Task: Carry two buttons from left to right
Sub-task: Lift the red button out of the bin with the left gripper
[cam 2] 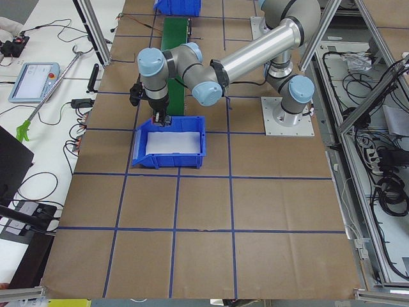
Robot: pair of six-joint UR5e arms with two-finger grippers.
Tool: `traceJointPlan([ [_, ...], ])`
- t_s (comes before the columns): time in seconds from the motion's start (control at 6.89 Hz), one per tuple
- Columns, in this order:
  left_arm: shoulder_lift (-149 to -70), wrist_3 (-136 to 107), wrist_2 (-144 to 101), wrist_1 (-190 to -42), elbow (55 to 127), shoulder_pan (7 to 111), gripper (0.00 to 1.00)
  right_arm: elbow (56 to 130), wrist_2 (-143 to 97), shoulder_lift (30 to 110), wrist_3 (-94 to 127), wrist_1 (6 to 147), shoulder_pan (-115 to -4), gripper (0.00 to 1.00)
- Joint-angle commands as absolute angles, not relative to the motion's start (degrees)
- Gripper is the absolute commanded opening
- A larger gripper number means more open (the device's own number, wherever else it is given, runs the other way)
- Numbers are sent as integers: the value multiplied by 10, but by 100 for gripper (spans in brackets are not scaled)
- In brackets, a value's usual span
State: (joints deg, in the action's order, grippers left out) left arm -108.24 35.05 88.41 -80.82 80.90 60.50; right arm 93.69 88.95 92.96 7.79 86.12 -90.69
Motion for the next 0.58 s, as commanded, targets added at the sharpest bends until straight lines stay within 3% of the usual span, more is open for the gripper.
traceJointPlan([
  [0.0,-1072,284,886,-825,809,667,10,937,889,929,77,862,-907,100],
  [0.44,-1075,147,885,-819,816,755,10,940,889,928,75,866,-906,100],
])
